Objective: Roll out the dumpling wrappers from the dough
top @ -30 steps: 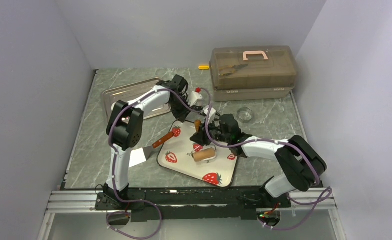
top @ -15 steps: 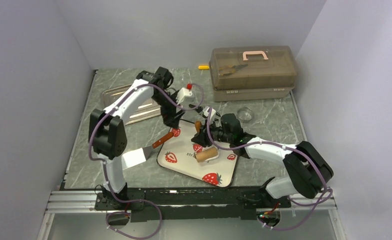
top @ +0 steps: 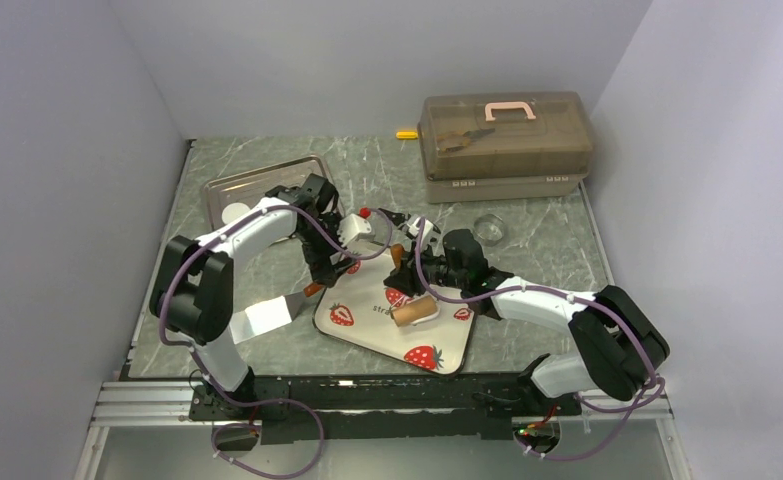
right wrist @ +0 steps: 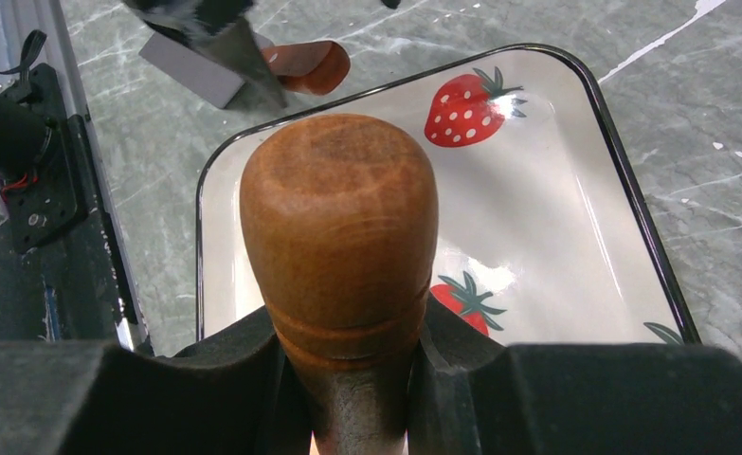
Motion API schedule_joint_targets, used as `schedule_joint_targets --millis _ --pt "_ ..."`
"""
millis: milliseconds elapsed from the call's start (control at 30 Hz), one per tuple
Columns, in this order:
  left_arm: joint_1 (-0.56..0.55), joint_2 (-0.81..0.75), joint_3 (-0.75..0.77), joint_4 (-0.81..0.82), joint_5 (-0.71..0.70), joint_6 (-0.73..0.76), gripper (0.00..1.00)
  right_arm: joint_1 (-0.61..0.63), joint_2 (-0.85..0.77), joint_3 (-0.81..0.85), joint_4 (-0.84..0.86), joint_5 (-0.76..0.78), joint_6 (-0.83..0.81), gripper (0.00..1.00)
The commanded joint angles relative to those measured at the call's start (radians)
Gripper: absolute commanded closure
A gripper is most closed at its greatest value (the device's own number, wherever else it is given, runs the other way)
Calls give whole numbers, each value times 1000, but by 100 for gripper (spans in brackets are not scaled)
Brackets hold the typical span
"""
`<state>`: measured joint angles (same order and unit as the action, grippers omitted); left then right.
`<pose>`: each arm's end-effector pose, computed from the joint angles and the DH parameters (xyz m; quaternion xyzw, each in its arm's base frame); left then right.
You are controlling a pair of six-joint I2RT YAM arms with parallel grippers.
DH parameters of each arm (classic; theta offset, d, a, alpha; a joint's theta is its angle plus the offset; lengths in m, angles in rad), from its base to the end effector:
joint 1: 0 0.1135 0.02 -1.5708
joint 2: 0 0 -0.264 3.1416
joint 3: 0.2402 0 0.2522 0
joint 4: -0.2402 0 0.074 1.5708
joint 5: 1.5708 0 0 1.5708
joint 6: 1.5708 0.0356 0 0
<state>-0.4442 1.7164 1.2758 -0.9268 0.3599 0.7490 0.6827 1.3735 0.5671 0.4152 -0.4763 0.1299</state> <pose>0.2900 -0.1519 0.2194 0.5649 0.7995 -0.1608 0.1258 0.2060 0.1885 0.1968 -0.3466 0.7411 0.3937 0.4190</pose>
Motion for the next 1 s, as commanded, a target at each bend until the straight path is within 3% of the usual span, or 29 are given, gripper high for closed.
schedule_joint_targets --millis 0,67,133,233,300,433,600,833,967 --pt "-6 -20 -19 201 -56 -76 1 2 -23 12 85 -6 -7 100" --pt "-7 -16 -35 213 -38 -69 2 3 -23 7 94 -6 -4 100" --pt "-7 -12 -49 212 -22 -57 10 3 -21 6 97 -7 -4 100" --pt "-7 -9 -56 199 6 -53 49 3 -17 7 94 -11 -7 100" --pt "-7 -6 -53 185 29 -54 81 4 -14 17 81 -20 -14 100" --pt "-8 -6 -43 163 52 -56 100 6 -22 34 63 -45 -43 100" --pt "-4 -6 70 54 116 -74 100 39 -70 90 16 -147 -154 100" --pt "2 -11 436 -242 312 -89 100 81 -155 221 -117 -323 -281 100" --pt "4 -4 603 -321 465 -127 100 73 -162 271 -129 -422 -279 100"
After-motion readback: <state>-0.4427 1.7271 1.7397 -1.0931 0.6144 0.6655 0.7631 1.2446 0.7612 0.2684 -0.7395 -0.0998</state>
